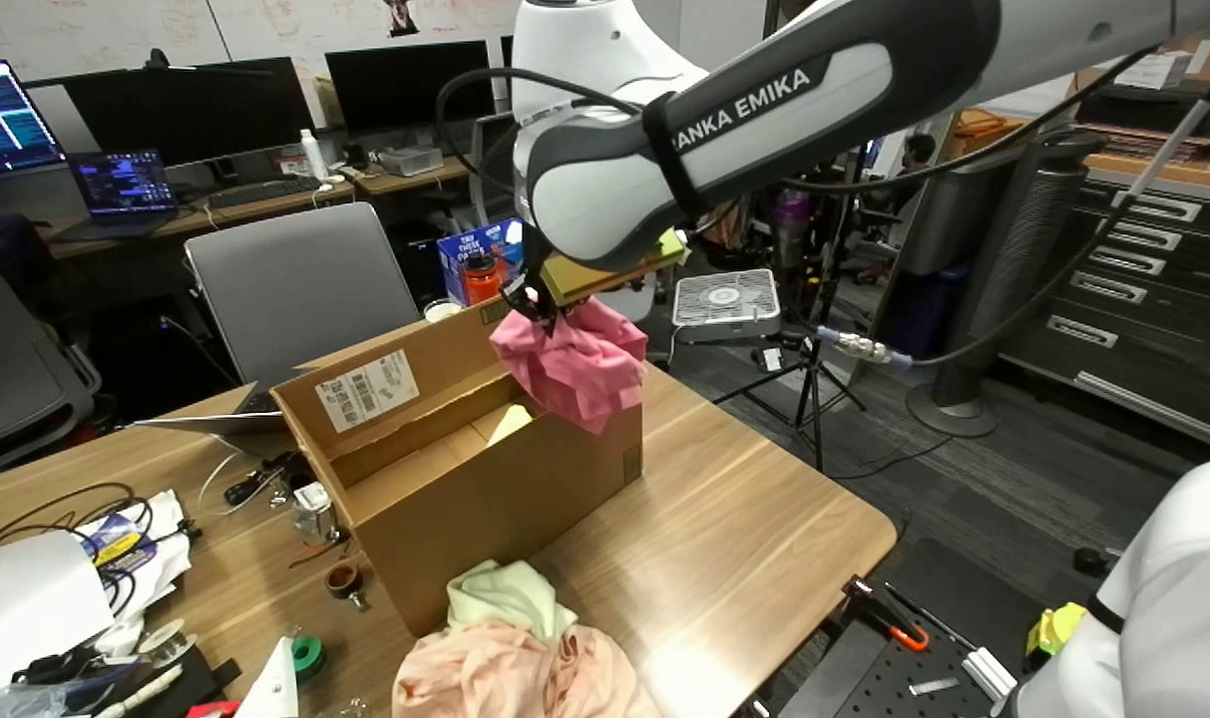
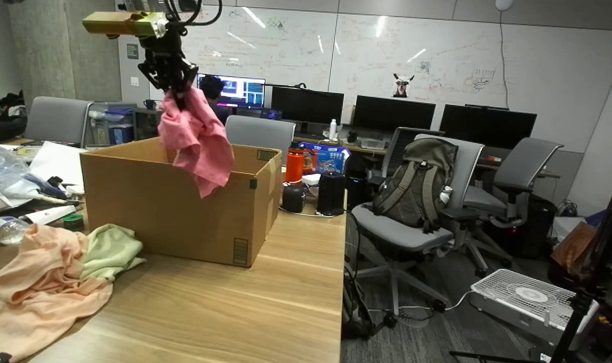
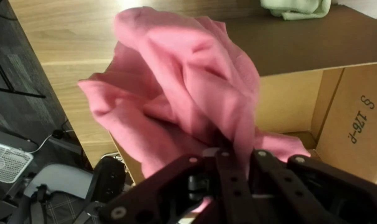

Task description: Put the yellow towel, the pink and peach shirt in the box and the green towel respectively

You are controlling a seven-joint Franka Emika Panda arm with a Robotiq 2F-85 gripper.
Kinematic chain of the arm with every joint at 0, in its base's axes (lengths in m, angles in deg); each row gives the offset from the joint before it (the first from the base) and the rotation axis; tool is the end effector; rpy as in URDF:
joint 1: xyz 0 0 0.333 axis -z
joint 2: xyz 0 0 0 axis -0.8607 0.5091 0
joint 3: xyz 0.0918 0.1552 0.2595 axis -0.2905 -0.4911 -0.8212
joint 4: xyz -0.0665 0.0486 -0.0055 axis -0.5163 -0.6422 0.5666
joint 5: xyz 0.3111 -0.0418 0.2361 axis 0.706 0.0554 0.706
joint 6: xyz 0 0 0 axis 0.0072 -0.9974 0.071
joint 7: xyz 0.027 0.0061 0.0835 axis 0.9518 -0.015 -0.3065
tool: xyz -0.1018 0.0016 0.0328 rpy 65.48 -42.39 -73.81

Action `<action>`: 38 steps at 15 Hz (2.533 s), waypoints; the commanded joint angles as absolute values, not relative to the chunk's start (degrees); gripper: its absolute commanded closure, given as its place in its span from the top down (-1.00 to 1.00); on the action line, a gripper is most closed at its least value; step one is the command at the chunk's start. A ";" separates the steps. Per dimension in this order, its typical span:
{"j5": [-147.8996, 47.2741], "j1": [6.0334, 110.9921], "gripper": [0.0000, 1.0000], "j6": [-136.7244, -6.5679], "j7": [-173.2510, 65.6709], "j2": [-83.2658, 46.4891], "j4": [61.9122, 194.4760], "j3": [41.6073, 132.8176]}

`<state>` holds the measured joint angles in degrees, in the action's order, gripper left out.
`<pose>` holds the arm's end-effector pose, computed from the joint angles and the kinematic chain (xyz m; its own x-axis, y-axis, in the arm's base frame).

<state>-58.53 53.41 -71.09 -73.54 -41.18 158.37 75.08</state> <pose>0.5282 0.1321 0.4848 0.9384 -0.0495 0.3420 -0.0717 -0.9960 0.0525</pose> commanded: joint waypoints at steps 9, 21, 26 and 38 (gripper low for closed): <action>-62.26 49.75 -0.30 -62.90 -69.00 -25.12 133.71 74.18; -60.23 48.97 1.00 -55.22 -61.87 -23.03 133.30 75.38; -55.56 49.24 1.00 -52.02 -59.27 -25.98 138.58 74.46; -47.08 48.29 1.00 -48.94 -56.50 -31.20 151.85 72.23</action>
<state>-50.16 48.57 -48.87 -58.73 -28.79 148.20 72.62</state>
